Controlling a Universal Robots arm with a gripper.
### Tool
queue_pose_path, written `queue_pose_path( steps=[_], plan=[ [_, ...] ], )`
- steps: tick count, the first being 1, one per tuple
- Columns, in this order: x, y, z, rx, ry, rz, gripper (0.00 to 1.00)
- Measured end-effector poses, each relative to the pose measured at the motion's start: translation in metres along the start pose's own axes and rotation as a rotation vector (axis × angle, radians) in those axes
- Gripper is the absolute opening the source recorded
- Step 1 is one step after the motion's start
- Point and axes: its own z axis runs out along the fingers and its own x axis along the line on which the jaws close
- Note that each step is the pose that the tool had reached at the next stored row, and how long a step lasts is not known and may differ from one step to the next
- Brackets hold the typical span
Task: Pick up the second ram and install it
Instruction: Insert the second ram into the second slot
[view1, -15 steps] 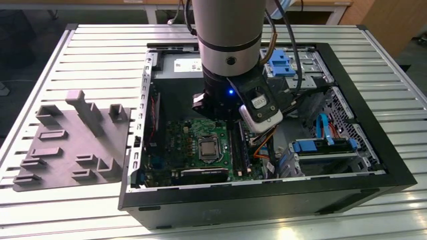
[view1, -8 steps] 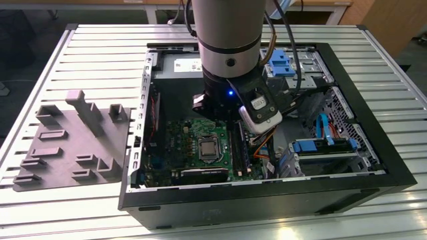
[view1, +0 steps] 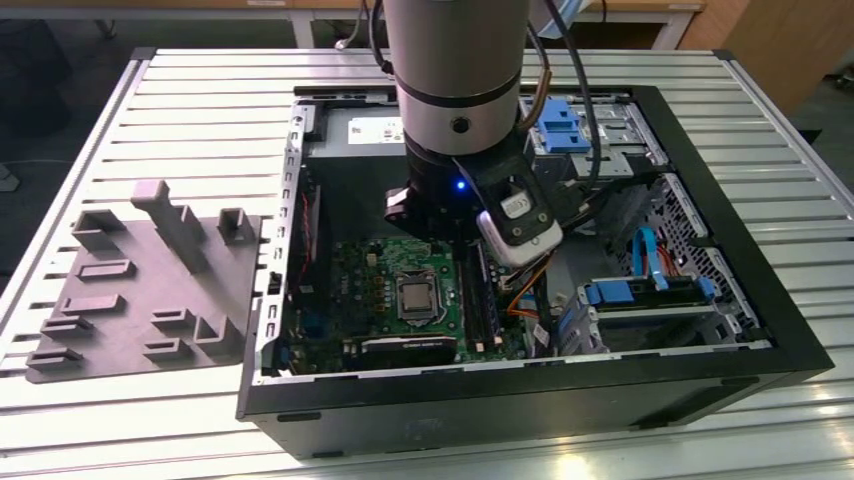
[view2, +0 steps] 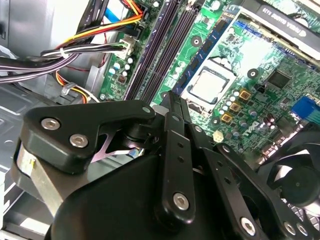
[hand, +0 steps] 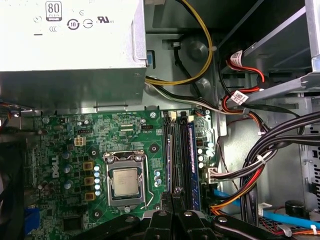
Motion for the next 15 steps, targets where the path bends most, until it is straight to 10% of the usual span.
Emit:
queue_pose_path(
  steps=[15],
  plan=[
    [0.0007,0.004,0.0031,0.0,0.0,0.0,0.12]
  ],
)
